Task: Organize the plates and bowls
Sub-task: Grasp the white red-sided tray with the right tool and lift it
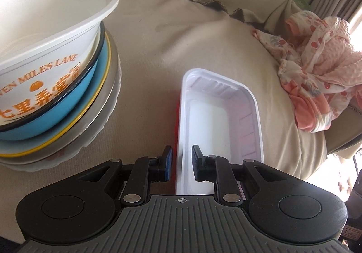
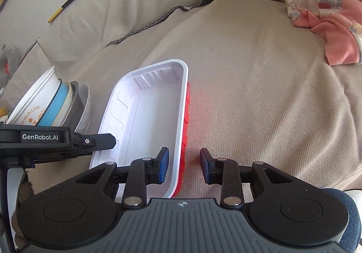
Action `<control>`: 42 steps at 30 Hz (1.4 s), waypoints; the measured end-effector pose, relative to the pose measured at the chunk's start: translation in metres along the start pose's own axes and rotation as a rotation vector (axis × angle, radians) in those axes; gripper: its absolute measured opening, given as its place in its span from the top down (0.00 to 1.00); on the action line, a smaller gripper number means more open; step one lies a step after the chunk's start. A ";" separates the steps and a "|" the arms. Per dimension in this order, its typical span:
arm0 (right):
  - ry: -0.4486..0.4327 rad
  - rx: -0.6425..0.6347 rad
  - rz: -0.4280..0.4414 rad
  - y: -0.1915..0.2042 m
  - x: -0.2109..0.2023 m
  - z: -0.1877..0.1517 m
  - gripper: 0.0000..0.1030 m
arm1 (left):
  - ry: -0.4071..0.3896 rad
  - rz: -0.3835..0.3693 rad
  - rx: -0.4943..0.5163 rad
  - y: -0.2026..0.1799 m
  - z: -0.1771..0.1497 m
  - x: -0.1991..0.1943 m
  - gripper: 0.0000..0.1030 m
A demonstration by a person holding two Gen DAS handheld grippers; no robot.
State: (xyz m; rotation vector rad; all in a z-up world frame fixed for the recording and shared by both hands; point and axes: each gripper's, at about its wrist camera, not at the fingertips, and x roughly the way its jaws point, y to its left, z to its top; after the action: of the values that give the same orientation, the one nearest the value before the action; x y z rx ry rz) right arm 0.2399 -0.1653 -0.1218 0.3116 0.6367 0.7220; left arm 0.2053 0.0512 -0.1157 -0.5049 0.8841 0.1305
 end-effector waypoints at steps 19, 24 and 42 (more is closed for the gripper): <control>-0.008 0.021 0.022 0.007 0.010 0.032 0.72 | 0.021 -0.007 0.004 -0.010 0.010 0.013 0.82; -0.075 -0.038 -0.004 0.028 -0.027 0.045 0.72 | 0.005 -0.096 -0.019 -0.017 0.025 -0.020 0.81; -0.154 -0.244 0.227 0.232 -0.074 0.122 0.70 | -0.362 -0.207 -0.032 0.103 0.082 -0.231 0.73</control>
State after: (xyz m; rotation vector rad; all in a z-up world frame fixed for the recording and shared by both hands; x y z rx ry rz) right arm 0.1561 -0.0565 0.1135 0.2126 0.3649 0.9741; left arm 0.0850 0.2020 0.0665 -0.5786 0.4738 0.0443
